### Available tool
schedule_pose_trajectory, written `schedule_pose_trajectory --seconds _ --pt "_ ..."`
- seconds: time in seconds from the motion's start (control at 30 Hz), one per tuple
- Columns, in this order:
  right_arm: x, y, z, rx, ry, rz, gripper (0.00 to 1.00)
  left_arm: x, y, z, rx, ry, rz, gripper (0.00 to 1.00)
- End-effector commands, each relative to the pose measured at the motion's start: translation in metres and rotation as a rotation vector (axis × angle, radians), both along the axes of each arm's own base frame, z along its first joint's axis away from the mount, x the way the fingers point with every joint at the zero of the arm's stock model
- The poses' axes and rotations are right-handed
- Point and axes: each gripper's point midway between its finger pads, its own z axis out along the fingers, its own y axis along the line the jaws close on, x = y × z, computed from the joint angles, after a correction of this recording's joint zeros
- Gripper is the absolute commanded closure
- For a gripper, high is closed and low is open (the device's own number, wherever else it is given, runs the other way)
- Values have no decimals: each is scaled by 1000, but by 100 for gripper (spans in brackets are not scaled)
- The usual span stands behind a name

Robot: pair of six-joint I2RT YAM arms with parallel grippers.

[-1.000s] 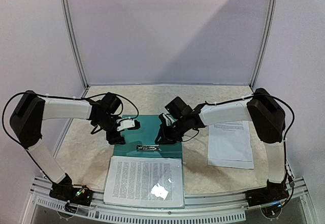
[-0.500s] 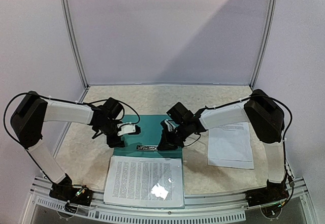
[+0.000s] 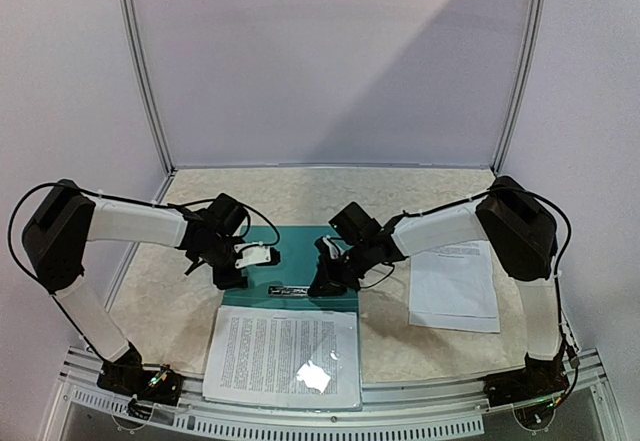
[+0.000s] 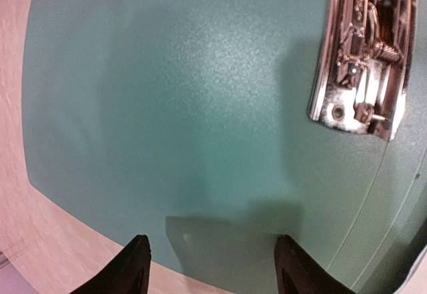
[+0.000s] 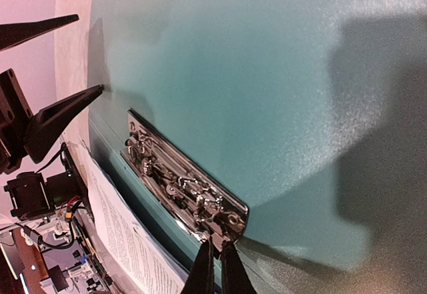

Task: Put the files into the folder
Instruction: Open the spring clip on the folder with some files.

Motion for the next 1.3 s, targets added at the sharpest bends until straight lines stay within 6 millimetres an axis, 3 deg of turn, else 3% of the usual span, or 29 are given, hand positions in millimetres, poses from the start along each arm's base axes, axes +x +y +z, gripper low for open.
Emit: schedule_pose_trajectory --seconds 0.0,0.4,0.47,0.53,0.73,0.9,1.03,1.27 --pt "-9 -24 -45 -129 43 -25 99 -18 8 -25 75 51 -17 36" --pt "-8 -58 -85 -330 20 -54 100 -21 6 -29 103 13 -48 43" --pt "-8 -63 -91 -349 21 -58 100 -21 5 -29 109 8 -52 42" --pt "-7 -68 -94 -375 16 -70 100 -20 2 -24 91 5 -50 34" --pt "-8 -70 -97 -390 14 -64 100 -16 -39 18 -69 80 -88 28" --pt "2 -67 -93 -392 -7 -89 100 -31 -68 35 -179 187 -224 21" --pt "12 -57 -92 -375 -23 -109 100 -24 -73 25 -150 205 -265 23" --pt "22 -56 -91 -376 -51 -158 100 -34 -55 -10 -20 262 -341 26"
